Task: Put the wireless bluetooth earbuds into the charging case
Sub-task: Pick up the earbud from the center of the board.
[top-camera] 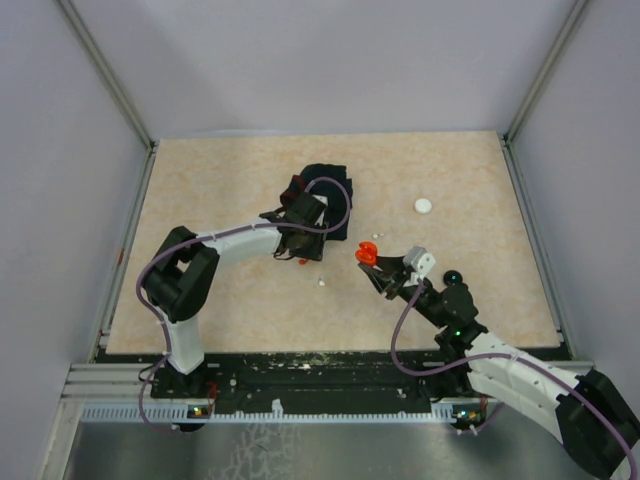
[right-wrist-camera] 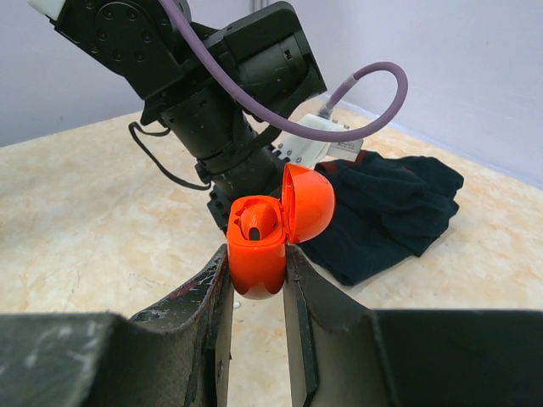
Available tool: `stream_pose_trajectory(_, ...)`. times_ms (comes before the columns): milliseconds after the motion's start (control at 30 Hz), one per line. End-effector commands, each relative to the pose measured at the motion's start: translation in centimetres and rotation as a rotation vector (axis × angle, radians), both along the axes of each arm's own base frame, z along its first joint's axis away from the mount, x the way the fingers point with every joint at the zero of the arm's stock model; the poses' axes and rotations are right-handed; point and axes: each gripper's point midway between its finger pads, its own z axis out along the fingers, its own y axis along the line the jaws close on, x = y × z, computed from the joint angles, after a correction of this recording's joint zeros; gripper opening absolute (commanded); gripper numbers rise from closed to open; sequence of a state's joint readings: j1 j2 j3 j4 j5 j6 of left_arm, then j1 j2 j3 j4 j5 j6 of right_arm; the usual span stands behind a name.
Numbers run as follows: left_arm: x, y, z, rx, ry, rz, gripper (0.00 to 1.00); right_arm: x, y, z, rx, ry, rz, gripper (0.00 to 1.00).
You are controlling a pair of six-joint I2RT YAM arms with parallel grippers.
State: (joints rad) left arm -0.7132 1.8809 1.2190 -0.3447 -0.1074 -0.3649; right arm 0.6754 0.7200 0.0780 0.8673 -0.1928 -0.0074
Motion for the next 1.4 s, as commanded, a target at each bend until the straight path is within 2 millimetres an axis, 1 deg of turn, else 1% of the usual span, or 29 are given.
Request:
stream_pose_trajectory(0,-0.6,-0.6,0.0,-0.006,0.032,-0.030,0.50,-0.1,-0.1,2.3,0.045,-0.061,0.002,0.00)
stream_pose_trajectory(167,-1.4,-0.8,-0.4,-0.015,0.059,-0.049,0.47,-0.1,-0.1,2.2,0.044,-0.060,0.001,0.00)
stream_pose_trajectory(400,-2.7,-0.9,0.3,-0.019,0.074,-0.090,0.45,-0.1,-0.1,2.2,0.044,-0.061,0.001,0.00)
stream_pose_trajectory(567,-3.5,-0.4,0.4,-0.011,0.091,-0.094,0.45,-0.1,-0.1,2.3,0.044,-0.062,0.002,0.00)
stream_pose_trajectory(833,-4.0,0.2,1.1,0.002,0.095,-0.097,0.44,-0.1,0.0,2.3,0.043,-0.062,0.004,0.00)
stream_pose_trajectory(933,-4.0,0.5,1.5,0.016,0.094,-0.081,0.44,-0.1,0.0,2.3,0.042,-0.063,0.006,0.00)
stream_pose_trajectory(1067,-3.6,0.3,3.6,-0.032,0.045,-0.055,0.44,-0.1,0.0,2.4,0.043,-0.063,0.007,0.00)
stream_pose_trajectory(1133,-3.0,0.9,4.1,-0.017,0.010,-0.011,0.44,-0.1,0.0,2.3,0.043,-0.062,0.005,0.00)
stream_pose_trajectory(1233,-2.1,2.6,3.8,0.057,-0.018,0.074,0.43,-0.1,0.1,2.3,0.042,-0.061,0.010,0.00)
stream_pose_trajectory(1300,-1.9,3.1,3.1,0.100,-0.011,0.094,0.43,-0.1,0.1,2.3,0.043,-0.060,0.009,0.00)
stream_pose_trajectory(1367,-1.7,3.1,2.4,0.118,-0.001,0.096,0.42,-0.1,0.1,2.3,0.044,-0.061,0.012,0.00)
